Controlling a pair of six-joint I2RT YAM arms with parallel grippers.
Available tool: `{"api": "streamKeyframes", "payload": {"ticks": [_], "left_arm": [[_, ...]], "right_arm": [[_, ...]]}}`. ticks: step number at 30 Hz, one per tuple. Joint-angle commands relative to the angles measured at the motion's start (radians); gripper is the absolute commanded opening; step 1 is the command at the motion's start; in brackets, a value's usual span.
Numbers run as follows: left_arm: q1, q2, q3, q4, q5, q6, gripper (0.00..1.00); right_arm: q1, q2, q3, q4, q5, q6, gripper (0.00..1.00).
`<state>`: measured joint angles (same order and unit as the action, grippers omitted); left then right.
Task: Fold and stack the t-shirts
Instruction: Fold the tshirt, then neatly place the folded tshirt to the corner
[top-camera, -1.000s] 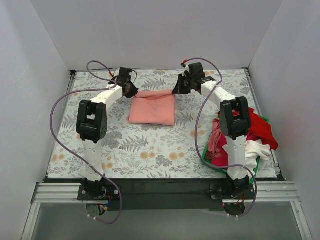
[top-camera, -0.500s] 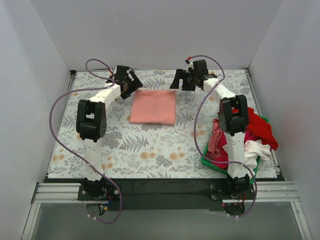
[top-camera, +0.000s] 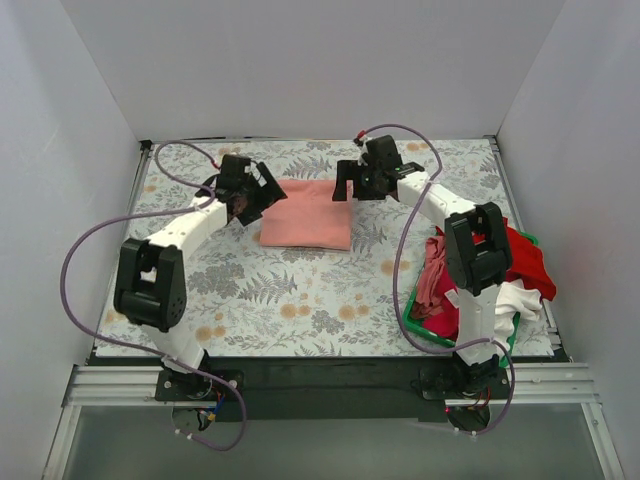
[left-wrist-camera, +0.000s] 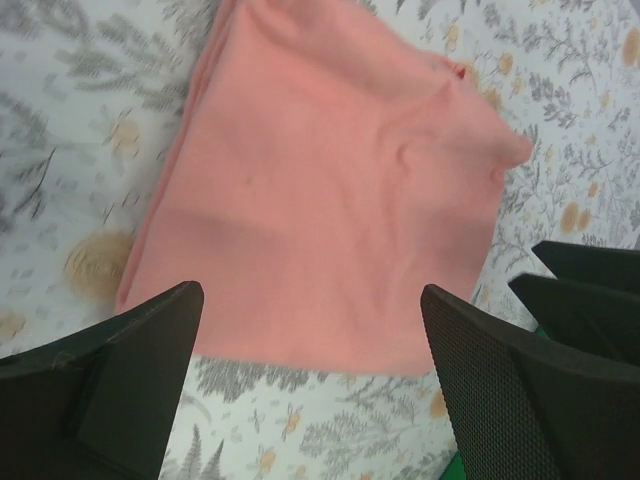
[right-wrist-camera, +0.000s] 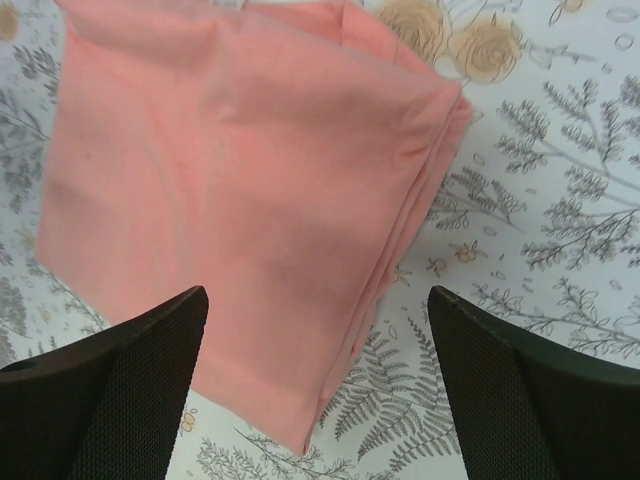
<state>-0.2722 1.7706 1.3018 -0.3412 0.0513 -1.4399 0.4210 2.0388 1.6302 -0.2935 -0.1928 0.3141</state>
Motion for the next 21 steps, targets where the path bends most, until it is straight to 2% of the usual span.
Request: {"api": "streamKeyframes", "payload": {"ticks": [1,5,7,15,18,21], "left_arm": [[0.005,-0.178,-0.139,-0.005,-0.037,-0.054,0.91],[0.004,-0.310,-0.342,-0.013,-0.082,-0.126,0.91],[0.002,-0.365,-0.389,-0.005,-0.077,-0.145,0.91],[0.001,-0.465,-0.498,-0.055,-0.110,-0.152,0.92],[0.001,-0.487,-0.518,-0.056,-0.113,-0.162,0.92],[0.001,-0.485,-0.523,-0.056,-0.116,-0.160,0.93]], "right_arm": [[0.045,-0.031,-0.035,-0.032,0.130,-0.012,0.95],[0.073,-0.009,-0.056,-0.033,0.190,-0.007,0.90],[0.076,0.009,-0.052,-0.035,0.222,0.003,0.87],[0.081,0.106,-0.032,-0.027,0.201,0.023,0.65],[0.081,0.119,-0.027,-0.009,0.202,0.028,0.51],[0.081,0.142,-0.012,0.014,0.207,0.029,0.19]]}}
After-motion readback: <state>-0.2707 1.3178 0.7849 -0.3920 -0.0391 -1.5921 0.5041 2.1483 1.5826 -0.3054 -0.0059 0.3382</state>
